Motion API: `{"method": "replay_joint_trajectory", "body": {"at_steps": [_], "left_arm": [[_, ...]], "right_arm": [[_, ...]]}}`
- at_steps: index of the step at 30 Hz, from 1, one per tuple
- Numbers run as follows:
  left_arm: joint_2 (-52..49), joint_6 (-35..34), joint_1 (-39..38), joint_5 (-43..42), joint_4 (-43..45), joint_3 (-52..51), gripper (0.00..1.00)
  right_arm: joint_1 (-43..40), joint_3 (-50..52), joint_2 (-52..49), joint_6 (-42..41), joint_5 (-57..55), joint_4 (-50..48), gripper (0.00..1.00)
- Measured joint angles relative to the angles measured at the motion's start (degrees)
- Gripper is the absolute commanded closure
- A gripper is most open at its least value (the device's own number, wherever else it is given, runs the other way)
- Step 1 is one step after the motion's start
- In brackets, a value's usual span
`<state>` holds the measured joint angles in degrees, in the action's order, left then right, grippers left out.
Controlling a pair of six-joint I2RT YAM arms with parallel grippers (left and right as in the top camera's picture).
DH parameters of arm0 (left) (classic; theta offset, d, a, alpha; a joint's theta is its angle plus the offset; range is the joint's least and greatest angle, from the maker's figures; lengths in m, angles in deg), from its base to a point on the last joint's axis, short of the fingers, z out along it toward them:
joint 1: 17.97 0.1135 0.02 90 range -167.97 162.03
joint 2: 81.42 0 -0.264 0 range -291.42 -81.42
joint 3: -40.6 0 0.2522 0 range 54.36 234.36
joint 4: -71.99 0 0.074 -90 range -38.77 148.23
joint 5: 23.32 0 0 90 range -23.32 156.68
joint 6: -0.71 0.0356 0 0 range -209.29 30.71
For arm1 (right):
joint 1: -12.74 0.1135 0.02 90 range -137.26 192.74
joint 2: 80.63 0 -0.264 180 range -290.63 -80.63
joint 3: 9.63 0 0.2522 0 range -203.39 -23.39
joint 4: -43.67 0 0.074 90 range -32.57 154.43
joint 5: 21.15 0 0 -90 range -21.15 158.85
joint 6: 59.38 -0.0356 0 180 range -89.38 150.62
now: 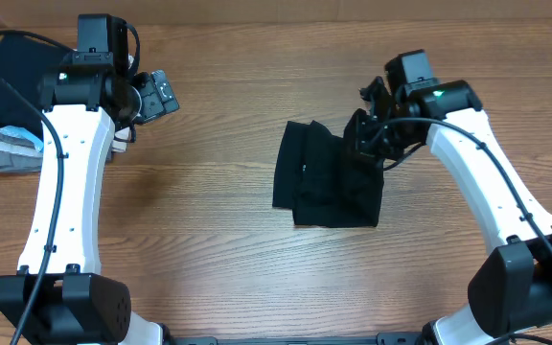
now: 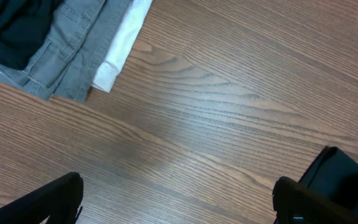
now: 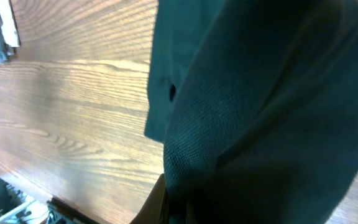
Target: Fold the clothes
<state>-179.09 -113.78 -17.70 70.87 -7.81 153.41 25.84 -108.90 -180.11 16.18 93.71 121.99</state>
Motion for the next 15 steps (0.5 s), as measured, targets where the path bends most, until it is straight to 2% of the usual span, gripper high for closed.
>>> {"method": "replay_joint_trajectory", "body": {"at_steps": [15], "left_arm": [[0.0, 0.0, 0.0, 0.0, 0.0, 0.0, 0.0]], "right_arm": [[8.0, 0.0, -3.7, -3.7, -2.4, -8.7, 0.96]]}}
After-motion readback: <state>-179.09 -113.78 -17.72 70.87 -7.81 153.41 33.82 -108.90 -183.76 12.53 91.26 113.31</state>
